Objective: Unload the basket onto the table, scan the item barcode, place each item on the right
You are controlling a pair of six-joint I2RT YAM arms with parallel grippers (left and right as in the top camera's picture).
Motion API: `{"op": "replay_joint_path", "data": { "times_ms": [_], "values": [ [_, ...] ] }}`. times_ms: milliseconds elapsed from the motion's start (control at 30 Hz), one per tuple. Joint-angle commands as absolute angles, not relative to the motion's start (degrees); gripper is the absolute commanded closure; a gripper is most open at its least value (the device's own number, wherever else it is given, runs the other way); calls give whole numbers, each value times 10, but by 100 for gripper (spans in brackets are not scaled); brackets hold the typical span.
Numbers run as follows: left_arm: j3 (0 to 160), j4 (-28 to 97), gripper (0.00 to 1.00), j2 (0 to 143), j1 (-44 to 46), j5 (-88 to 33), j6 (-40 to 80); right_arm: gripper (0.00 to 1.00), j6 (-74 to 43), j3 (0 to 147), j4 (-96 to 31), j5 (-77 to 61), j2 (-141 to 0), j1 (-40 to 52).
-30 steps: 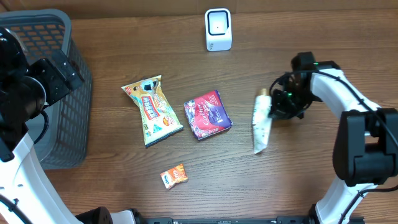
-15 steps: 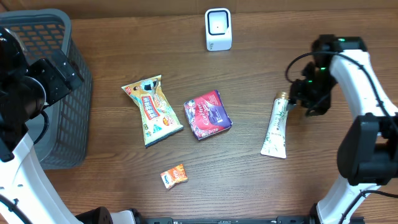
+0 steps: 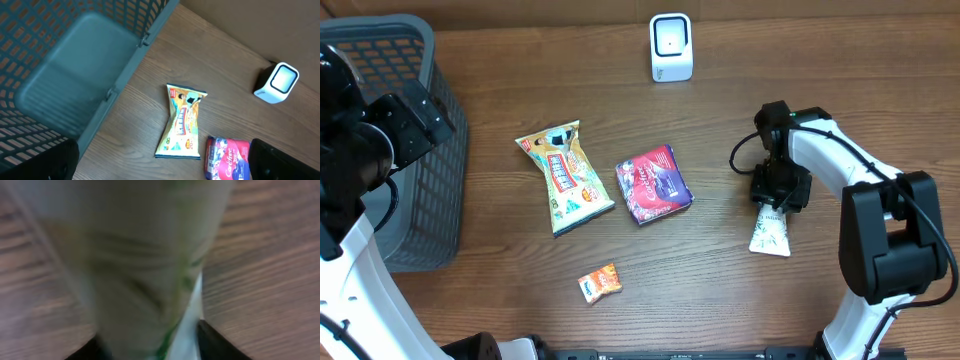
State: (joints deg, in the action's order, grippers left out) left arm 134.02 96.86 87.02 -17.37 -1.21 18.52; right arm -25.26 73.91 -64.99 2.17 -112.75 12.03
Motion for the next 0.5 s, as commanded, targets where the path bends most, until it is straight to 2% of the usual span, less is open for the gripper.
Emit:
{"op": "replay_joint_path", "data": {
  "times_ms": [0, 67, 100, 300, 467],
  "values": [
    [1342, 968, 0, 869, -177, -6, 193, 78, -262, 729, -622, 8, -1123, 119],
    [1342, 968, 0, 869, -177, -6, 193, 93, -262, 732, -615, -3, -1123, 119],
    [1342, 968, 0, 869, -177, -6, 193, 96, -262, 739, -616, -6, -1123, 119],
    [1342, 968, 0, 869, -177, -6, 193, 96, -251, 905, -662, -17, -1123, 118],
    [1342, 968, 0, 869, -177, -6, 193, 96, -251, 1008, -564, -69, -1123, 119]
  ]
}}
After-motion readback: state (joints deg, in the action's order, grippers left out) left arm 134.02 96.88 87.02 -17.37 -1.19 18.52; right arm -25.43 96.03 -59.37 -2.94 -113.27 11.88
